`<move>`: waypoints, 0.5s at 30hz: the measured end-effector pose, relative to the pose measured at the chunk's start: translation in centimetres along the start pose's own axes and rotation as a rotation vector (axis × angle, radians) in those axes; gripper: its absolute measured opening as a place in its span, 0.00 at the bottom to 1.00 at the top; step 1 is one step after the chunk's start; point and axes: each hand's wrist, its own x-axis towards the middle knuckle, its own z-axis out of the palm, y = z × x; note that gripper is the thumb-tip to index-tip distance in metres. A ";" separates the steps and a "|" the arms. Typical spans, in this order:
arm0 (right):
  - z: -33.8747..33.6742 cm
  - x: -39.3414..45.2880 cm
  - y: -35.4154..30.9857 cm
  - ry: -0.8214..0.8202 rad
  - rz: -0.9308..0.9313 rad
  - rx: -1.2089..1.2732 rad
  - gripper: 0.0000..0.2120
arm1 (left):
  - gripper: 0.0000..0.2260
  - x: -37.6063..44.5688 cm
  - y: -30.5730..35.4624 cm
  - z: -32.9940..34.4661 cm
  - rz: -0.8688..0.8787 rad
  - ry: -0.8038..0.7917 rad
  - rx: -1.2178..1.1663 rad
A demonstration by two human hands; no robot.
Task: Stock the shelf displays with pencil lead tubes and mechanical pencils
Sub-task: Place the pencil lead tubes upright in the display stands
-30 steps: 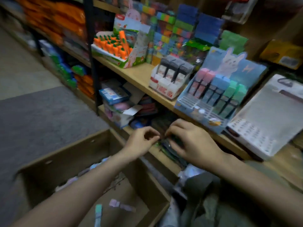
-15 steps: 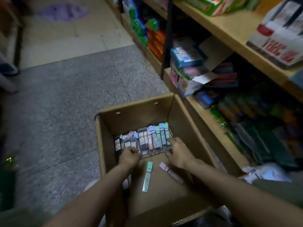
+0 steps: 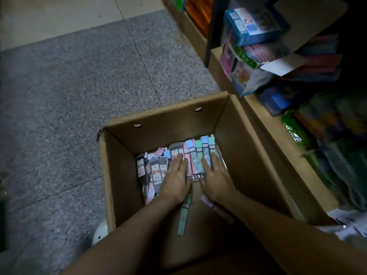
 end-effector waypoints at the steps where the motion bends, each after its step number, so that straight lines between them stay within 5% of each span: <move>1: 0.3 -0.3 0.1 0.006 -0.006 -0.019 0.35 | 0.29 0.2 -0.1 0.4 0.007 -0.002 0.034; 11: -0.3 -0.7 -0.1 0.141 0.100 0.206 0.24 | 0.27 -2.9 0.2 3.0 0.066 0.097 -0.040; 15: -0.5 0.8 0.0 0.207 0.191 0.301 0.25 | 0.23 -1.0 0.5 2.0 -0.131 0.234 -0.192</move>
